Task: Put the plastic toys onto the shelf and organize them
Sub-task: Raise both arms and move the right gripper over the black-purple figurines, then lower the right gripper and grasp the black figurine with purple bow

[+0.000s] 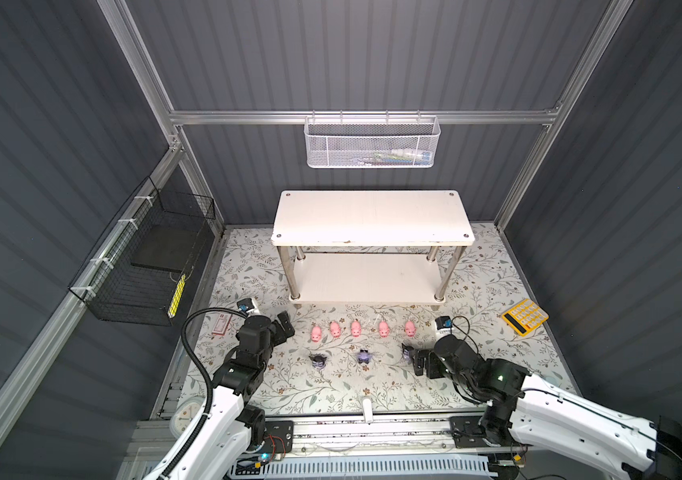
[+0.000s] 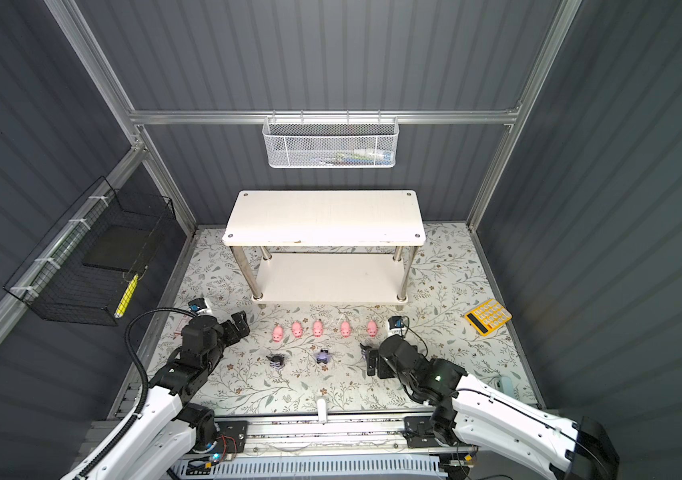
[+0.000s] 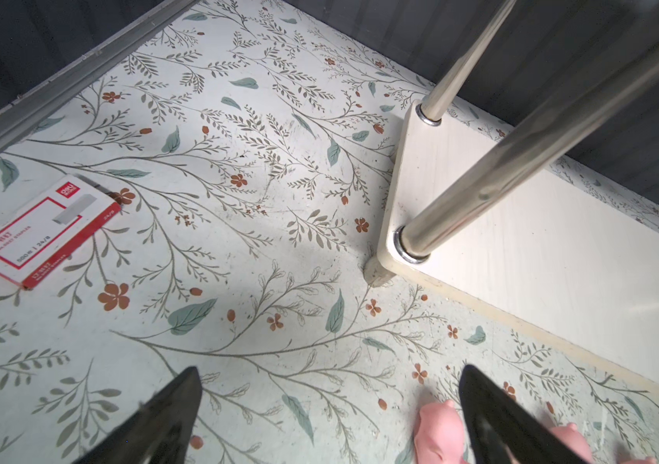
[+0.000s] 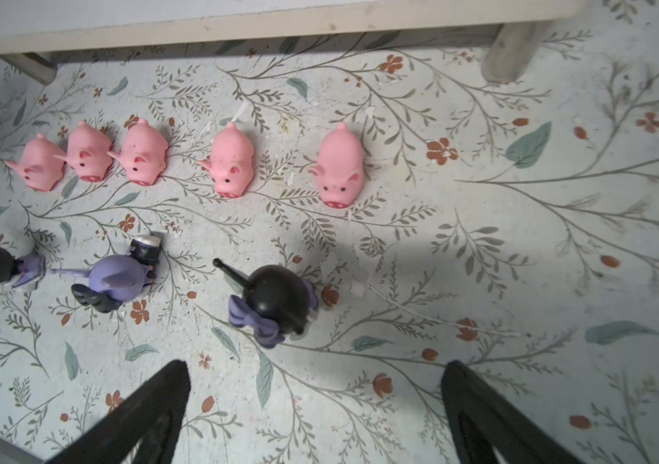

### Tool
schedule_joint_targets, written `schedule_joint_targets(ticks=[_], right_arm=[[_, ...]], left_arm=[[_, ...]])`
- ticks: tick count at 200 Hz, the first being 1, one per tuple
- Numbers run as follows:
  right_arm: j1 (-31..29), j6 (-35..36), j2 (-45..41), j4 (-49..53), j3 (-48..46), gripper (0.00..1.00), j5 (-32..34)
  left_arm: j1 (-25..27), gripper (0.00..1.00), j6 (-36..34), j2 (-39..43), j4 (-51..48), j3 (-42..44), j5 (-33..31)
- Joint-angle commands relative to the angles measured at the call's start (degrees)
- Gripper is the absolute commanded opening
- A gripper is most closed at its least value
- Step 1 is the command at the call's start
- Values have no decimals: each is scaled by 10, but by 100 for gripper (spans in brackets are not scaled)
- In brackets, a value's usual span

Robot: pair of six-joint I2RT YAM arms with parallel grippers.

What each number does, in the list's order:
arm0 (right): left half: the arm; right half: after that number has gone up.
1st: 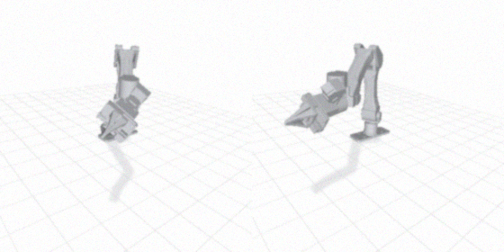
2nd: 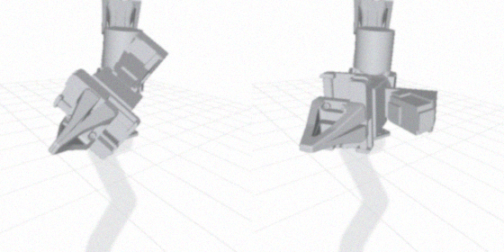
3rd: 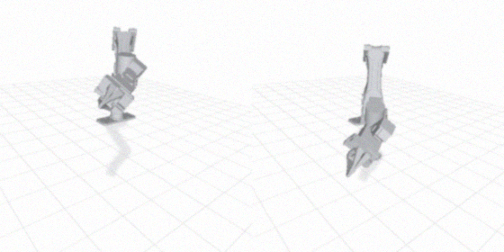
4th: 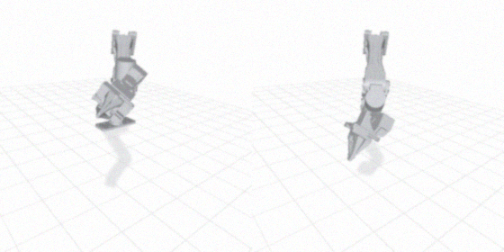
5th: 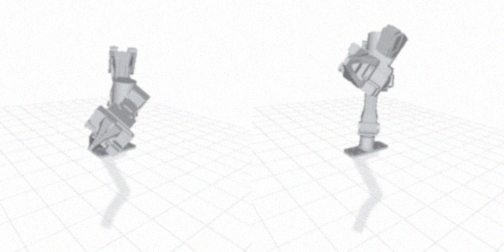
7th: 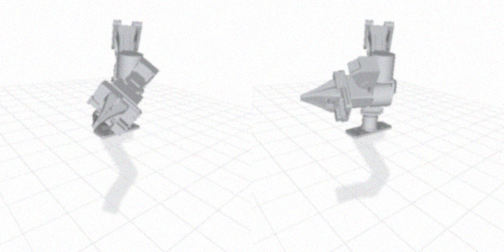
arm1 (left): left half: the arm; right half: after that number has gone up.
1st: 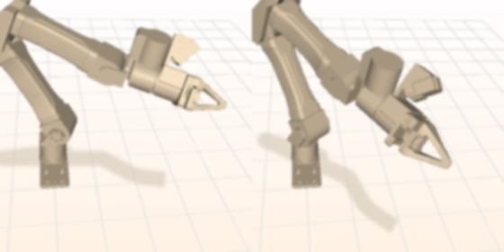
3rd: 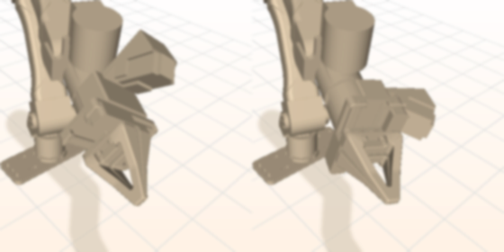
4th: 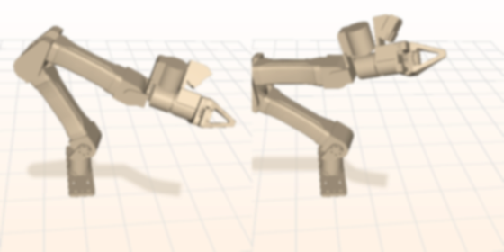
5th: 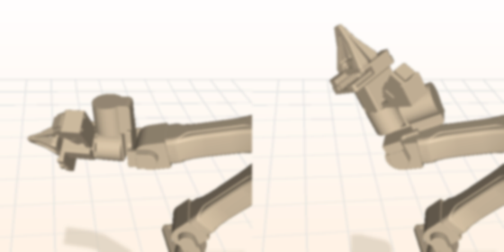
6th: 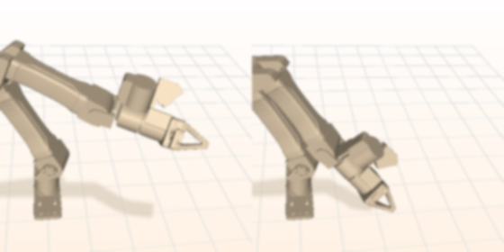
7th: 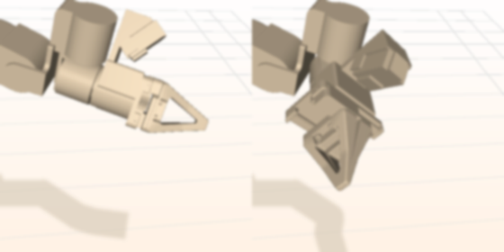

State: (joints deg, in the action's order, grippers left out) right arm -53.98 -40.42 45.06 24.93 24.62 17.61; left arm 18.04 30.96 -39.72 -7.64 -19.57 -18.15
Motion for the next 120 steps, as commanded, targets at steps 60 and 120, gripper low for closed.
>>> schedule_joint_targets(ticks=[60, 120], right_arm=[[-38, 10, 117, -52, 51, 97, 30], [-37, 8, 161, -47, 58, 89, 27]], left_arm=[[4, 100, 10, 20, 17, 27, 10], [4, 100, 16, 15, 34, 38, 19]])
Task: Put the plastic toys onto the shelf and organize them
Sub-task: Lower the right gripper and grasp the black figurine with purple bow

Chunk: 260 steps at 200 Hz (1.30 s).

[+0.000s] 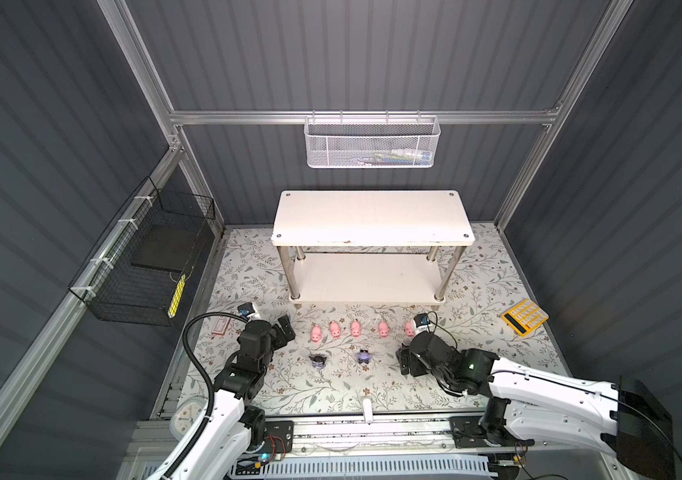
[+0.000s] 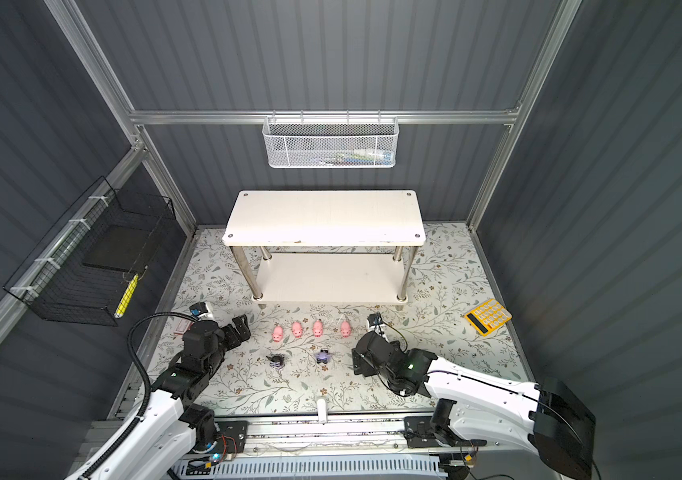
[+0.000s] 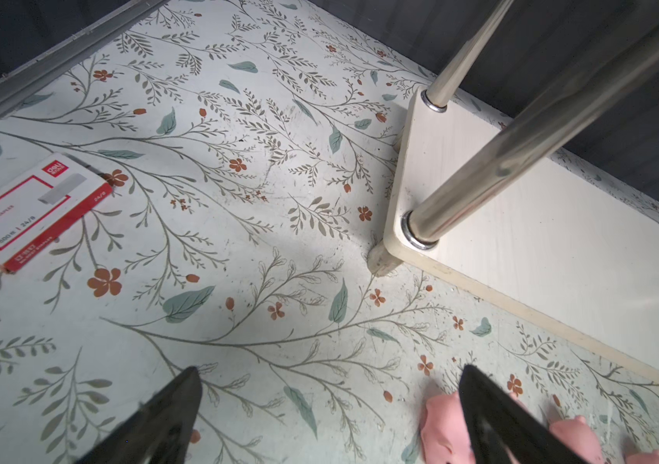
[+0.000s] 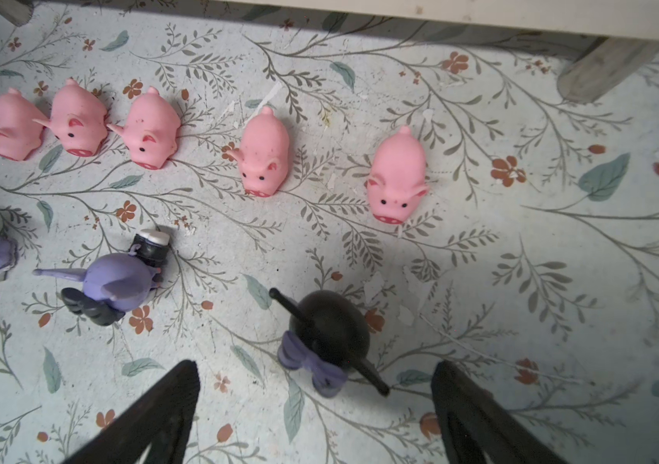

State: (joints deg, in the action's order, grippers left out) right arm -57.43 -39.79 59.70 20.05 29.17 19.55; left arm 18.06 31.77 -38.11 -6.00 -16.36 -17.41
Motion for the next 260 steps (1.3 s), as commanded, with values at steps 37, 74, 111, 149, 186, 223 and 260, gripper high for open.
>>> schedule_joint_targets(ticks=[37, 74, 111, 149, 186, 223, 260], right_arm=[[-2, 7, 40, -3, 22, 82, -1], [-1, 18, 76, -12, 30, 76, -9], [5, 17, 89, -11, 34, 72, -7], [15, 15, 90, -13, 29, 67, -8], [19, 19, 96, -16, 30, 57, -10], [21, 26, 107, -22, 33, 56, -19], [25, 27, 114, -21, 36, 53, -20]], left_arm=[[4, 100, 7, -9, 25, 7, 13], [4, 100, 7, -15, 33, 9, 15], [4, 100, 8, -18, 35, 11, 15], [4, 100, 9, -21, 40, 15, 15], [4, 100, 9, -27, 46, 17, 16], [4, 100, 10, -35, 55, 19, 16], [4, 100, 13, -36, 57, 23, 15]])
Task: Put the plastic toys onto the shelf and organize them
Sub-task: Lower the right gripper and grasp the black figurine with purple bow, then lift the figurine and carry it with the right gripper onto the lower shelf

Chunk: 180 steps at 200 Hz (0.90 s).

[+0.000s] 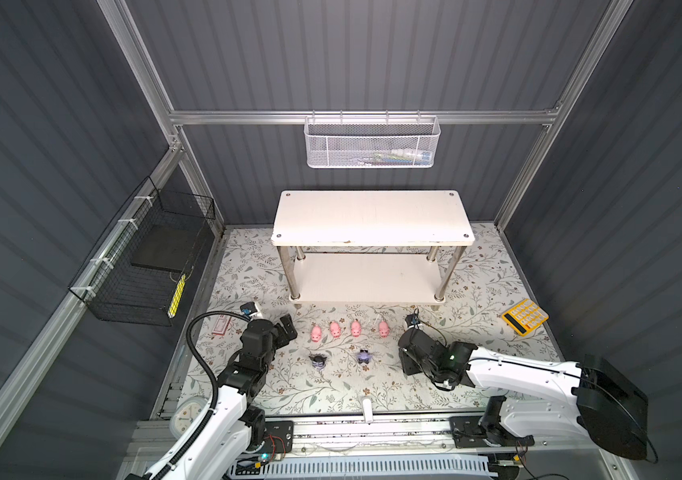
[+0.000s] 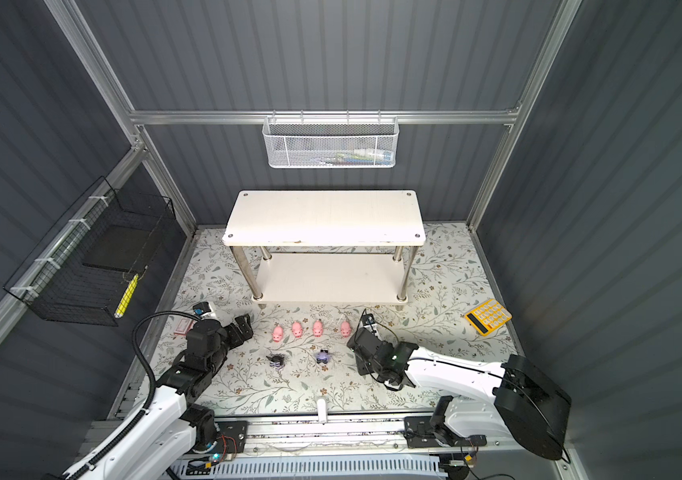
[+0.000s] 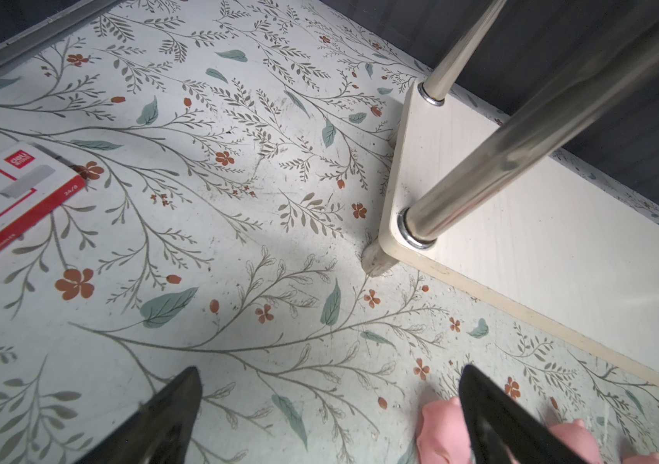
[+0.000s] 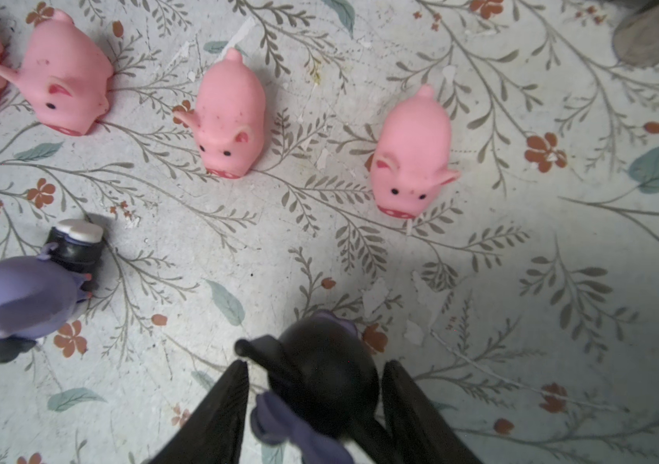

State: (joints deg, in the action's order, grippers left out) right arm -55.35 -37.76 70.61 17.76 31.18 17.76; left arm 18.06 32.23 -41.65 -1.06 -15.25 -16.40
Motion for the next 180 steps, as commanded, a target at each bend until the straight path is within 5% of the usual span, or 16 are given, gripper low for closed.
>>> schedule_joint_targets(ticks=[1, 125, 180], right_arm=[[4, 6, 5, 1, 16, 53, -2], [6, 25, -28, 73, 37, 29, -10], [55, 128, -107, 163, 122, 29, 2]], left_arm=[[4, 100, 8, -1, 8, 12, 4], [4, 100, 7, -18, 25, 14, 3], [4, 100, 4, -23, 36, 22, 3]])
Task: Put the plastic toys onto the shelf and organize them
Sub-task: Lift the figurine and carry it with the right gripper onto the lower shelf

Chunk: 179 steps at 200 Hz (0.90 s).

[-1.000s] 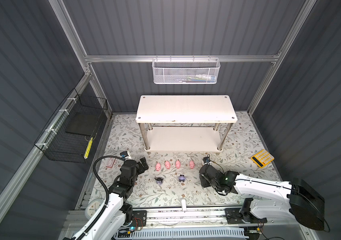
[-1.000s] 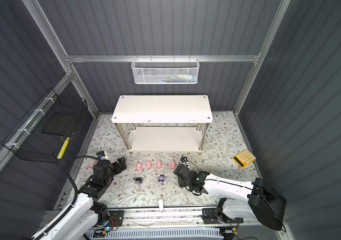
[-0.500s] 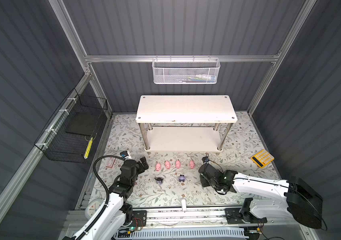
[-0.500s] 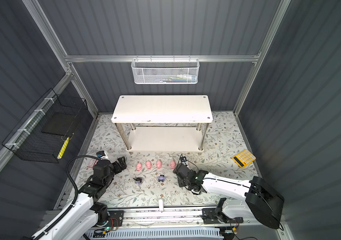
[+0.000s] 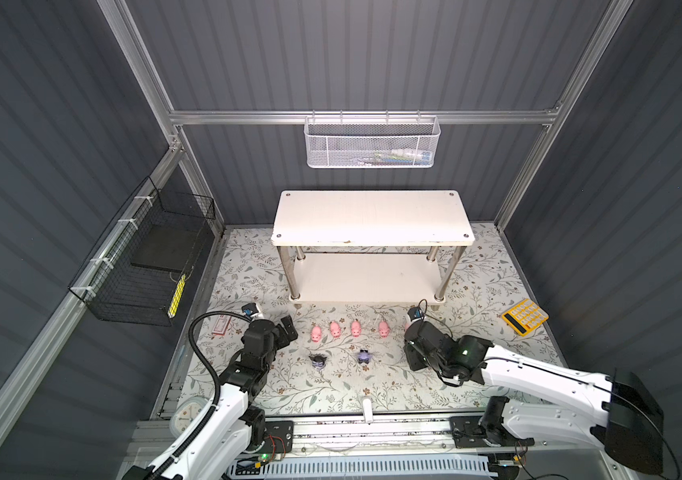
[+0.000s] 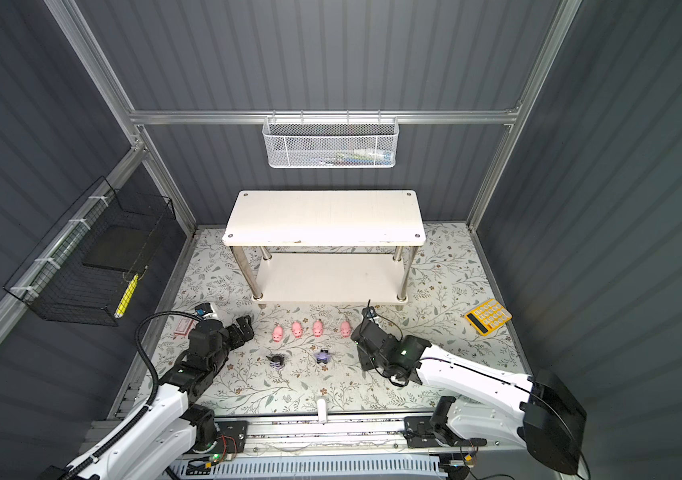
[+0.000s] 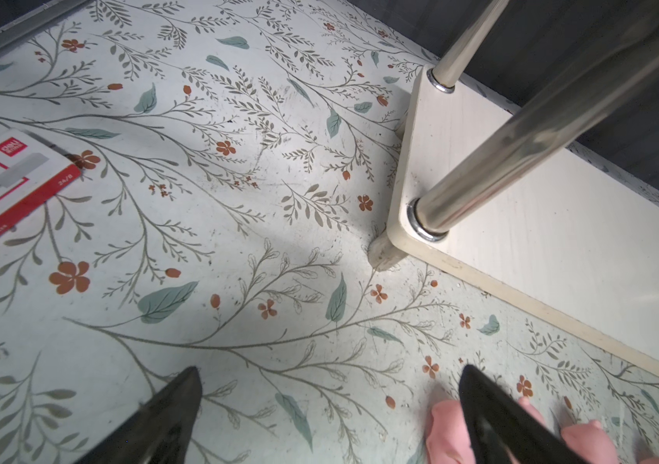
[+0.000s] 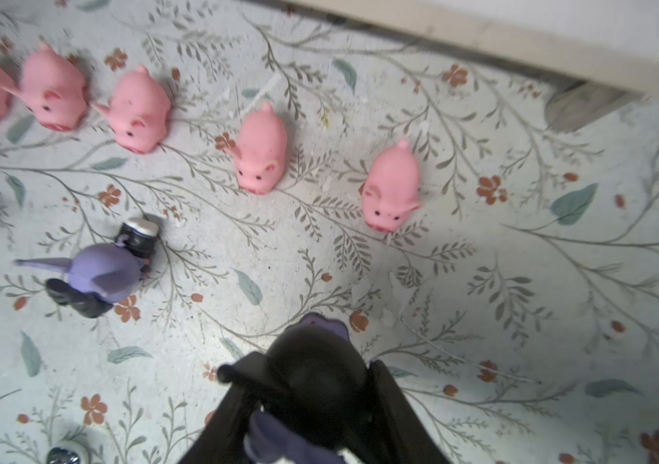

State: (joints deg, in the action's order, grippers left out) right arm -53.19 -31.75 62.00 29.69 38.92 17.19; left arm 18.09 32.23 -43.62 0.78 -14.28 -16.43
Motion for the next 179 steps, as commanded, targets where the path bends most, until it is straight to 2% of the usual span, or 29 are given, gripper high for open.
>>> schedule_joint_targets(ticks=[1, 43, 53, 86, 179], right_arm=[[36, 69, -21, 44, 45, 29, 7], [108, 191, 17, -1, 91, 29, -40], [123, 210, 52, -16, 102, 29, -42], [175, 238, 99, -71, 112, 29, -72], [233, 283, 186, -152, 162, 29, -47]], left_arm=[[4, 100, 4, -3, 17, 13, 3], [4, 100, 9, 5, 20, 20, 8], [4, 100, 9, 8, 20, 21, 9], [4, 100, 8, 9, 23, 20, 11], [4, 100, 7, 9, 29, 27, 13]])
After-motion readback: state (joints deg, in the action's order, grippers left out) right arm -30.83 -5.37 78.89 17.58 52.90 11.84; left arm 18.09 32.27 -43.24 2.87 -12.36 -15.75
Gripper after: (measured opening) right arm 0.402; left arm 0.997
